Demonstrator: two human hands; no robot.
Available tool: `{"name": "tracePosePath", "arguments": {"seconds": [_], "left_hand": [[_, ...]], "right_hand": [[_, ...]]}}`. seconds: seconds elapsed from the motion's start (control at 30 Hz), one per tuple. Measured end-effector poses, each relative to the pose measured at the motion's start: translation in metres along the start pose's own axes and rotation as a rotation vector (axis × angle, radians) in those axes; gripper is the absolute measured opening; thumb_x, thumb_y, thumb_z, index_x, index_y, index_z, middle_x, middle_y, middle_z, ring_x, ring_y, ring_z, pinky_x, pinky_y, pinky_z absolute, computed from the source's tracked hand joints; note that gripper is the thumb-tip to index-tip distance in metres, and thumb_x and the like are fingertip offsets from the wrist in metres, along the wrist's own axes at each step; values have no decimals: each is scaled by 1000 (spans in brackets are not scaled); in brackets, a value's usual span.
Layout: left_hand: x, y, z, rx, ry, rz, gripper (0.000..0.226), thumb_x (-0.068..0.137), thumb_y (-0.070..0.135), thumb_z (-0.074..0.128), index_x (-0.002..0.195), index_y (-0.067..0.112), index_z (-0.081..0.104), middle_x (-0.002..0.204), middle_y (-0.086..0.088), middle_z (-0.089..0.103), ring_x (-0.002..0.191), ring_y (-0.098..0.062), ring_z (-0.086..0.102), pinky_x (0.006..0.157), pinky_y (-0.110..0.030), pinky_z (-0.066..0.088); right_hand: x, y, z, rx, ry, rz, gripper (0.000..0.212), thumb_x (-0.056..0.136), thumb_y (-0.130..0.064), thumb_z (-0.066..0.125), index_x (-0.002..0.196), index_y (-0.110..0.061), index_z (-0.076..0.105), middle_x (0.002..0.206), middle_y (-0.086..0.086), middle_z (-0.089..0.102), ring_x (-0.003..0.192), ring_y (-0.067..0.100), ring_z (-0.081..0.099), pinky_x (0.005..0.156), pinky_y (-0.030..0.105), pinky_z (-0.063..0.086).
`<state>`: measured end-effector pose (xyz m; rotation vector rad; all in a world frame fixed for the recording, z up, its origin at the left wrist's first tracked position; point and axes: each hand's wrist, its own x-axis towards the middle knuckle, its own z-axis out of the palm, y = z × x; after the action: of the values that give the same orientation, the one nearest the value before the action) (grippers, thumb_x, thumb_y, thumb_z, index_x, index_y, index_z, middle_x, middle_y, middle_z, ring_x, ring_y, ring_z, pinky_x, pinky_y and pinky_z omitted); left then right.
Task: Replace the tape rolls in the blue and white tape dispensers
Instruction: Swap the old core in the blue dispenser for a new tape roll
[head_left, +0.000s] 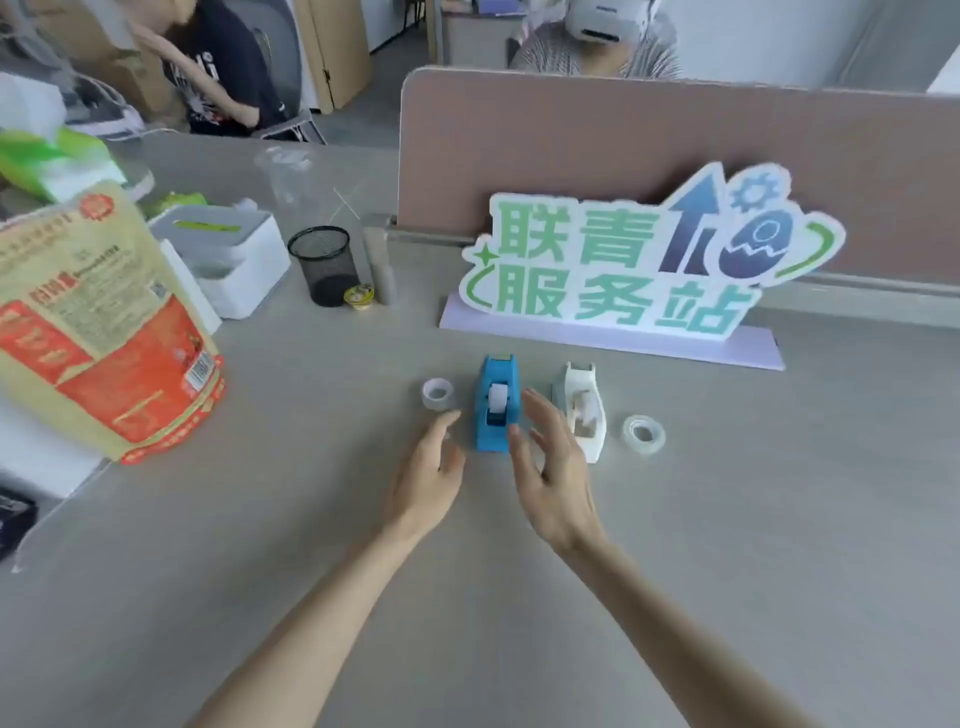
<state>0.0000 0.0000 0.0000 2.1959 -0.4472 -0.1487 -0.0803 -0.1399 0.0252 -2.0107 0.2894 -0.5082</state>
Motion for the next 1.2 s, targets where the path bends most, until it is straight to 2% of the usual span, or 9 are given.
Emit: {"name": "tracePosePath", "arguments": {"seconds": [0.13,0.23,0.37,0.5,0.7,0.93,1.07,1.13,1.2], "left_hand": [[6,-7,20,116,97,233,40,90,16,44,127,29,50,116,8,66,108,-17,61,87,-36,50],[6,-6,21,144,37,248,53,87,13,43,134,36,41,119,7,63,109,-18,57,84,-35,48],[3,-6,20,130,-57,185,63,81,22,36,138,46,32,128,6,60,114,-23,57,92,-42,49],[-29,-3,24,173,-78,162,62,86,18,37,143,41,29,111,0,65,93,-27,59,76,-35,48],[-96,-5,16,300,-120,177,65,88,14,38,150,31,25,149,-1,44,131,-26,46,103,-36,42],[-135,-16,2,58,-255,173,63,76,22,32,136,33,50,139,13,55,132,-6,47,115,-37,33],[-143,-16,0,-43,-199,195,47,86,9,36,121,27,63,116,12,70,111,-4,60,99,-28,44],[-136,-15,-2,-111,-108,173,43,89,8,37,117,28,63,104,15,73,88,-8,62,78,-24,46],[-118,-20,-6,-167,-4,145,41,90,9,38,115,29,62,100,15,73,86,-15,63,74,-25,46]], "right_hand": [[6,6,17,35,-33,17,47,103,-28,38,148,-19,32,153,-9,35,141,1,29,118,24,24],[11,12,22,129,-3,83,47,104,-36,30,148,-22,31,133,-21,40,119,-11,34,98,3,25],[13,20,23,121,-4,111,46,101,-45,22,99,-13,56,87,-1,61,86,22,54,83,35,42],[-7,18,18,63,6,95,45,102,-38,24,83,-9,52,74,-1,54,77,22,47,71,34,37],[-59,8,1,-22,-47,94,28,95,-39,40,101,-18,58,84,-3,60,86,22,53,67,28,39],[-110,7,-17,-115,-36,68,31,89,-30,53,116,-22,63,107,-1,70,101,20,62,87,30,46],[-117,15,-17,-229,-51,2,40,89,-31,57,126,-16,56,119,5,69,109,24,64,93,31,48],[-114,19,-11,-354,-55,-60,62,87,-44,58,139,-15,41,133,8,60,116,28,60,96,36,48],[-108,21,-6,-480,-64,-113,88,84,-53,59,150,-14,17,143,9,49,123,33,54,95,39,48]]}}
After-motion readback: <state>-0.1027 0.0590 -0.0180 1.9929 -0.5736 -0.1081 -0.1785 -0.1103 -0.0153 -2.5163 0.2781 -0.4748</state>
